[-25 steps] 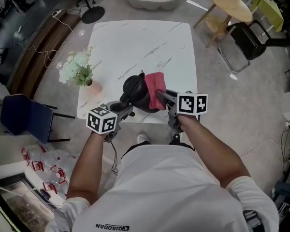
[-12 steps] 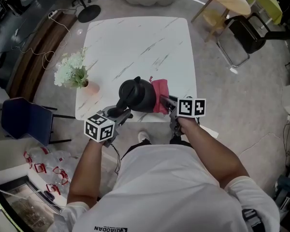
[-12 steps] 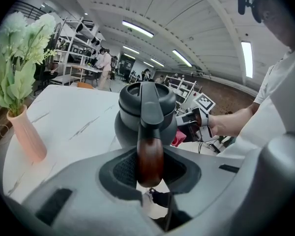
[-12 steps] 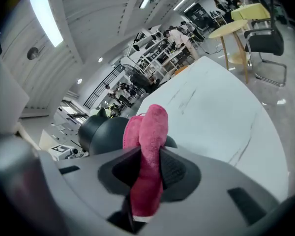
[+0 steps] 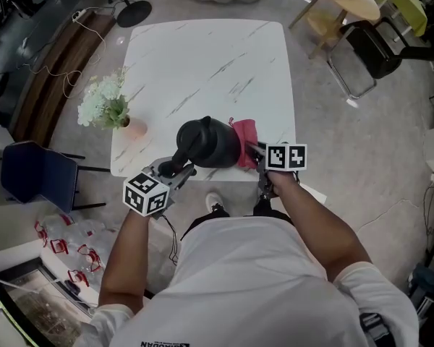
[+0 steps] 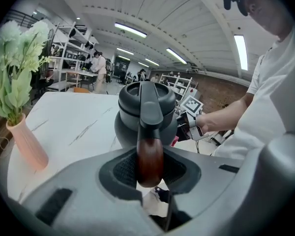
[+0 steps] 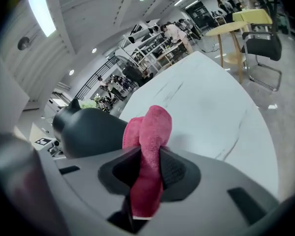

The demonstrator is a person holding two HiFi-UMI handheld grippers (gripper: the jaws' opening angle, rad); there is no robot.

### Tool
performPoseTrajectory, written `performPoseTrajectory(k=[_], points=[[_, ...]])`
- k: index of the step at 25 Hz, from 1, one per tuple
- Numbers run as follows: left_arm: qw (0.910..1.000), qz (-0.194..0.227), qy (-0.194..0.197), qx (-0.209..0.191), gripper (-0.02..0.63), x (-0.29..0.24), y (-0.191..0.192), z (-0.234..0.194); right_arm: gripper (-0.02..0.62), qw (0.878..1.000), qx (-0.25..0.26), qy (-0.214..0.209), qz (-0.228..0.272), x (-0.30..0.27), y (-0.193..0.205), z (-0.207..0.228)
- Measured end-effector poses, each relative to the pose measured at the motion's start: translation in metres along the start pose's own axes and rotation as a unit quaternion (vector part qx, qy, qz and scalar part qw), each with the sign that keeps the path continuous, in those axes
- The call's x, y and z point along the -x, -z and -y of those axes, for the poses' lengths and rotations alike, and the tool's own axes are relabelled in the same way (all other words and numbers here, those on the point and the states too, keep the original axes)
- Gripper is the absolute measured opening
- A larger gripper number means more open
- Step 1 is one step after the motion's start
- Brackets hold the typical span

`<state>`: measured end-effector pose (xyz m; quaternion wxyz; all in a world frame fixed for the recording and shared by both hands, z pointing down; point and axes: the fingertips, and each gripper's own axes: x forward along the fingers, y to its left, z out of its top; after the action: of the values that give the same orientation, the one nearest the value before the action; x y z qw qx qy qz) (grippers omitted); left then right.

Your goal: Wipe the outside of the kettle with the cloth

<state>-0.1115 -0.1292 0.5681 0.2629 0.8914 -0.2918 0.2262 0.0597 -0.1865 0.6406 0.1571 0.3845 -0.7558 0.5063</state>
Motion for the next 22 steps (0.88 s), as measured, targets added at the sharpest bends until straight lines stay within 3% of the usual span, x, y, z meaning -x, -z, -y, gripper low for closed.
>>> performPoseTrajectory(k=[6,10,13,17,22], points=[[0.9981,-0.016,0.008,-0.059,0.095,-0.002,0.000,0.002,0.095,0.998,0.031,0.039,-0.034,-0.005,0.011,0.022],[0.9945,-0.025,0.014,-0.101,0.095,-0.003,0.000,0.005,0.097,0.996,0.070,0.049,-0.018,0.012,-0.009,0.024],[0.9879,-0.035,0.020,-0.150,0.095,-0.004,-0.001,0.008,0.097,0.995,0.098,0.009,0.003,0.030,-0.035,0.005],[0.9683,-0.057,0.016,-0.243,0.095,-0.006,-0.007,0.007,0.097,0.990,0.123,-0.063,0.018,0.055,-0.064,-0.029],[0.9476,-0.086,0.023,-0.307,0.098,-0.006,-0.007,-0.004,0.098,0.975,0.141,-0.167,0.039,0.081,-0.089,-0.073]])
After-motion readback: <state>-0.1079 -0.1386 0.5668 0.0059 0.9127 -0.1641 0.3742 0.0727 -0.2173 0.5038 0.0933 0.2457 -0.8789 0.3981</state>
